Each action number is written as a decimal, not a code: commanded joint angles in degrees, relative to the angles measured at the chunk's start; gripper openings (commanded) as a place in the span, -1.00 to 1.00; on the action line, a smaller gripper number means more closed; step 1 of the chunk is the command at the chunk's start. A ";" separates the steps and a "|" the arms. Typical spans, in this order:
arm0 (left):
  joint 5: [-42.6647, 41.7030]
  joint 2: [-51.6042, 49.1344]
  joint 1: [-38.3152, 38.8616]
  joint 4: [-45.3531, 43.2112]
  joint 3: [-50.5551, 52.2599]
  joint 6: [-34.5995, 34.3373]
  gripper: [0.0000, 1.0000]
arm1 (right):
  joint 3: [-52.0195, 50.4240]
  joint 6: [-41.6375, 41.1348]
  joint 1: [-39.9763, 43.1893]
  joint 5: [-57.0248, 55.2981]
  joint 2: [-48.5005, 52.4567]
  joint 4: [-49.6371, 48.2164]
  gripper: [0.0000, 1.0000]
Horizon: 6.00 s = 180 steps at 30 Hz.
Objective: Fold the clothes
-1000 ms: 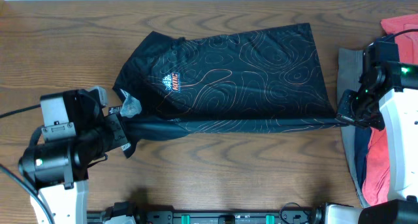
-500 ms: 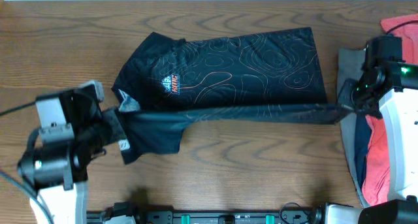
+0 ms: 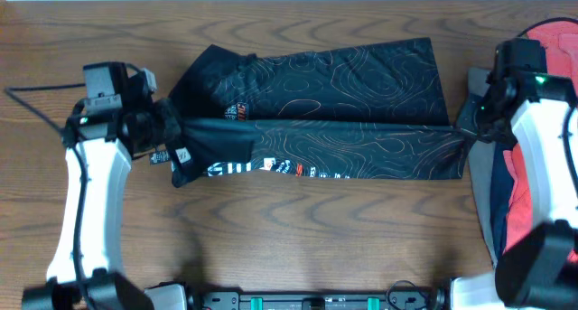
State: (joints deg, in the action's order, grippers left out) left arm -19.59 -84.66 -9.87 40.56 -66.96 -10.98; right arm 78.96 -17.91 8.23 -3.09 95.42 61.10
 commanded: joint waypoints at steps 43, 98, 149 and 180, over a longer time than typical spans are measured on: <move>6.38 -11.58 -0.46 -5.33 13.60 -0.70 -0.30 | -14.21 0.98 -2.89 -3.10 13.31 -9.88 -0.60; -4.04 -22.86 -1.42 -25.53 -6.05 6.73 0.75 | -8.98 8.81 -2.32 7.87 -10.29 -2.73 0.06; -6.99 -15.93 3.85 -12.09 -6.10 4.70 -0.88 | 36.02 9.99 -8.04 6.58 33.62 -7.74 0.12; -6.99 -15.96 3.85 -7.06 -5.64 4.72 -0.88 | 38.69 -1.38 -11.10 0.92 49.57 -28.11 -0.24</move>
State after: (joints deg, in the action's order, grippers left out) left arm -26.46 -100.77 -6.09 33.19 -72.82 -6.17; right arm 116.97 -17.02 -2.52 -0.51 143.09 32.71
